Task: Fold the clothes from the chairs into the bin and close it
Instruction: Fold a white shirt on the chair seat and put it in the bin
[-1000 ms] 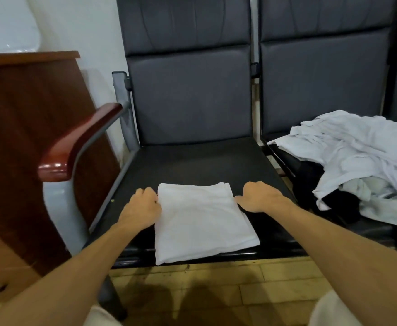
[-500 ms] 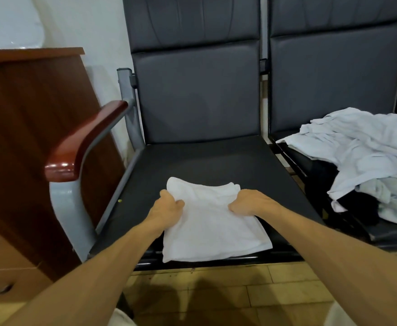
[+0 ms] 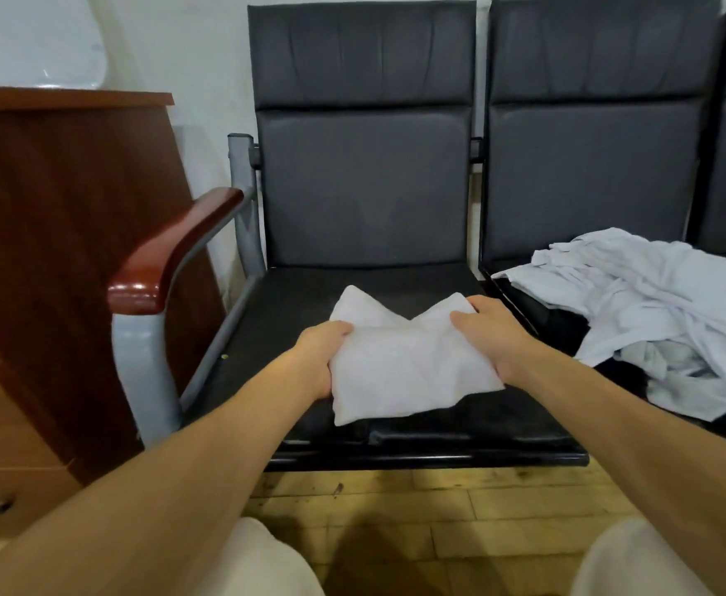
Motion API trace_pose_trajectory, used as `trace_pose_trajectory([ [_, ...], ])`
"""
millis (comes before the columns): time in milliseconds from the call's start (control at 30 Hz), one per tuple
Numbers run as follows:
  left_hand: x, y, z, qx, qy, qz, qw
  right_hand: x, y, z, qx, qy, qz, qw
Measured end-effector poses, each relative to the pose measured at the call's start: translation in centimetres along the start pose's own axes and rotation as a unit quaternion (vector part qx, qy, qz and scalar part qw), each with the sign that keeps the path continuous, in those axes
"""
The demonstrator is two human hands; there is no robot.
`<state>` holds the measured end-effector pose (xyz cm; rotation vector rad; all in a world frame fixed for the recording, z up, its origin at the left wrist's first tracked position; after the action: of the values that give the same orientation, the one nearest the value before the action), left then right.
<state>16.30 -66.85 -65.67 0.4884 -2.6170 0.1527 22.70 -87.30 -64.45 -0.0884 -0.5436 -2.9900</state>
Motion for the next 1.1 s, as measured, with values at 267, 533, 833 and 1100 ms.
trace_pose_trajectory([
  [267,8.0,9.5,-4.3,0.07,-0.195,-0.074,0.976,6.0,-5.7,9.8,-0.07,0.115,0.116,0.984],
  [533,17.4,23.1,-1.9,0.039,-0.268,-0.237,0.933,14.0,-19.5,16.1,-0.006,0.22,0.25,0.943],
  [833,22.2,31.9,12.3,0.024,-0.177,-0.373,0.91,21.9,-34.0,10.9,0.24,0.316,0.401,0.825],
  [1100,22.6,34.2,27.9,0.101,-0.01,-0.412,0.905,25.9,-42.2,1.0,0.373,0.308,0.521,0.703],
])
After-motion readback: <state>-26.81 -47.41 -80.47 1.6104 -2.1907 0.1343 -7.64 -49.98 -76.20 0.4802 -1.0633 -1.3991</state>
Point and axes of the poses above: each hand's wrist, its own x-axis away from the middle knuckle, its own y-axis out of the back of the hand, z = x × y, the point moved 2 cm from there along -x, towards the middle knuckle, and after that the axes turned 4 degrees about -x, right-handed, at the moved point
